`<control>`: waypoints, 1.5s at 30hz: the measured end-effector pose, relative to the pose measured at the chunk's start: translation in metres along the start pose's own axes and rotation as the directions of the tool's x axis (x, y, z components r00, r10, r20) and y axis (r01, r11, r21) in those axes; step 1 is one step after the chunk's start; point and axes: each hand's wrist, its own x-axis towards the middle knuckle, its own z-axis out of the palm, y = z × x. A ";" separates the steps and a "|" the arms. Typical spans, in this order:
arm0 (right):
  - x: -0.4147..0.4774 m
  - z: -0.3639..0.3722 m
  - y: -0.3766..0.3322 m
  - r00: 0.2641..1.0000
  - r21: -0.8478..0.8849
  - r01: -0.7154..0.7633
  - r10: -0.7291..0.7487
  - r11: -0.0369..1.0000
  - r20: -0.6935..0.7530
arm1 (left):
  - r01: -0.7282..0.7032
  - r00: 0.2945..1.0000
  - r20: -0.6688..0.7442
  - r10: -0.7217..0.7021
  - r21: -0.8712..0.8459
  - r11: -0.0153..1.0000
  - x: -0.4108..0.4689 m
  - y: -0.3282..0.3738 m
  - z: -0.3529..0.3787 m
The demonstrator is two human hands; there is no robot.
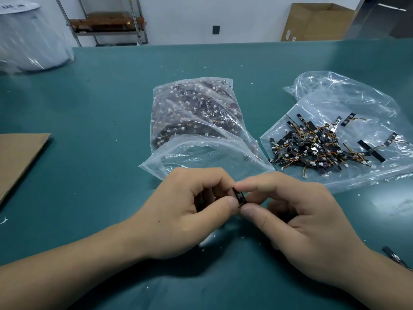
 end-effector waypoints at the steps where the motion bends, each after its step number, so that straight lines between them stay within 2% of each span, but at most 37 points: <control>1: 0.000 0.000 0.000 1.000 0.024 -0.016 0.016 1.000 0.001 | 0.013 1.000 -0.004 -0.013 0.011 1.000 0.000 -0.001 0.001; 6: 0.002 0.000 -0.002 1.000 -0.003 -0.018 0.018 1.000 0.017 | 0.046 0.999 -0.020 -0.045 0.072 0.996 0.001 -0.004 0.002; 19: 0.006 0.002 -0.004 1.000 -0.071 -0.020 0.020 0.997 0.003 | 0.082 0.997 0.008 -0.083 0.015 0.996 0.002 -0.002 -0.002; 27: 0.006 0.000 -0.007 1.000 -0.066 -0.022 0.020 0.998 -0.024 | 0.096 0.995 -0.014 -0.095 0.033 0.995 0.003 -0.002 0.001; 37: 0.006 0.002 -0.003 0.990 0.008 -0.141 0.141 0.990 0.031 | 0.094 0.995 0.013 -0.096 0.075 0.993 0.003 -0.002 -0.001; 45: 0.005 0.001 -0.004 0.991 0.000 -0.119 0.119 0.993 0.058 | 0.086 0.996 0.029 -0.088 0.068 0.994 0.002 -0.001 -0.001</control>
